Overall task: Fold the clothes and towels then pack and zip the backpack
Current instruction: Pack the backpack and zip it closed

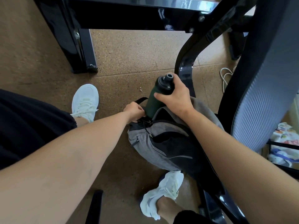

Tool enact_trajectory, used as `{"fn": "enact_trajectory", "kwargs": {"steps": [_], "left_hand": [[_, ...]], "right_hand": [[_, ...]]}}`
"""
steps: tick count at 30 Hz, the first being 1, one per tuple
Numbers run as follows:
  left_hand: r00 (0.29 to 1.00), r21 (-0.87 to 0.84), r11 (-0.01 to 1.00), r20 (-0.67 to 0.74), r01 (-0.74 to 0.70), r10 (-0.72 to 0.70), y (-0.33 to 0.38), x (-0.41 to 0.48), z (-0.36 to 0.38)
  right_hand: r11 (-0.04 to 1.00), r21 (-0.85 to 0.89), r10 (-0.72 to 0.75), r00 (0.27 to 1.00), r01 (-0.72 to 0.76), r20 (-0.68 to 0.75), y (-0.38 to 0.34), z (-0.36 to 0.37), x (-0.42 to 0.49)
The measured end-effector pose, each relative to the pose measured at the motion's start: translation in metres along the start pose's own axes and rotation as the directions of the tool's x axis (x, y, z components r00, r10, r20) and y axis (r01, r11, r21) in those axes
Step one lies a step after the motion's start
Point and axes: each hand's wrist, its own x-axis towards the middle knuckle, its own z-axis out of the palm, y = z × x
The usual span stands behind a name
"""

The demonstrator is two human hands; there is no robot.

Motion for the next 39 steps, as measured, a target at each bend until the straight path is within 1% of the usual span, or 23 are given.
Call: {"fn": "enact_trajectory", "kwargs": {"steps": [3, 7, 10, 12, 14, 16, 19, 21, 22, 25, 26, 29, 30, 33, 35, 37, 39], "left_hand": [[0.999, -0.038, 0.999, -0.019, -0.028, 0.028, -0.001, -0.003, -0.006], [0.992, -0.025, 0.997, -0.110, -0.070, 0.066, 0.001, -0.007, -0.009], [0.984, -0.018, 0.997, -0.159, -0.080, 0.077, 0.002, -0.012, -0.009], [0.980, -0.015, 0.996, -0.180, -0.093, 0.088, 0.001, -0.015, -0.009], [0.975, -0.010, 0.994, -0.195, -0.107, 0.103, 0.001, -0.019, -0.010], [0.971, -0.012, 0.992, -0.210, -0.122, 0.117, -0.001, -0.022, -0.011], [0.961, -0.013, 0.989, -0.238, -0.145, 0.137, -0.004, -0.027, -0.009], [0.957, -0.007, 0.988, -0.251, -0.156, 0.149, -0.004, -0.028, -0.008], [0.956, 0.002, 0.987, -0.248, -0.163, 0.159, -0.004, -0.029, -0.007], [0.959, 0.026, 0.984, -0.225, -0.174, 0.175, -0.003, -0.030, -0.006], [0.959, 0.030, 0.984, -0.222, -0.176, 0.178, -0.004, -0.030, -0.007], [0.955, 0.042, 0.982, -0.231, -0.182, 0.187, -0.005, -0.030, -0.007], [0.951, 0.044, 0.982, -0.241, -0.186, 0.191, -0.005, -0.030, -0.008], [0.943, 0.048, 0.981, -0.271, -0.187, 0.193, -0.004, -0.029, -0.009], [0.944, 0.048, 0.982, -0.271, -0.180, 0.186, -0.005, -0.027, -0.012], [0.949, 0.051, 0.983, -0.255, -0.176, 0.183, -0.006, -0.027, -0.015], [0.953, 0.052, 0.983, -0.240, -0.178, 0.185, -0.005, -0.027, -0.012]], "right_hand": [[0.994, -0.106, -0.016, 0.999, 0.019, 0.027, 0.001, 0.002, -0.004], [0.979, -0.205, 0.014, 0.999, -0.007, 0.029, 0.001, -0.006, -0.006], [0.958, -0.271, 0.089, 0.996, -0.089, -0.015, -0.001, -0.006, -0.007], [0.909, -0.377, 0.158, 0.984, -0.176, -0.078, -0.007, 0.000, -0.008], [0.845, -0.500, 0.170, 0.982, -0.191, -0.088, -0.013, 0.007, -0.008], [0.810, -0.571, 0.137, 0.990, -0.130, -0.032, -0.014, 0.008, -0.006], [0.843, -0.538, 0.102, 0.989, -0.030, 0.105, -0.008, -0.007, -0.004], [0.846, -0.532, 0.103, 0.972, 0.026, 0.211, -0.011, -0.021, -0.002], [0.822, -0.565, 0.097, 0.960, 0.072, 0.263, -0.015, -0.027, -0.002], [0.651, -0.710, 0.042, 0.921, 0.269, 0.387, -0.030, -0.032, 0.004], [0.620, -0.726, 0.047, 0.909, 0.298, 0.413, -0.033, -0.031, 0.007], [0.616, -0.737, 0.137, 0.883, 0.279, 0.449, -0.037, -0.029, 0.017], [0.609, -0.748, 0.149, 0.888, 0.263, 0.434, -0.037, -0.028, 0.020], [0.585, -0.786, 0.160, 0.922, 0.199, 0.353, -0.035, -0.020, 0.016], [0.590, -0.788, 0.158, 0.931, 0.178, 0.329, -0.031, -0.012, 0.009], [0.609, -0.772, 0.154, 0.929, 0.179, 0.336, -0.024, -0.011, 0.004], [0.626, -0.749, 0.146, 0.911, 0.217, 0.386, -0.021, -0.018, 0.003]]}}
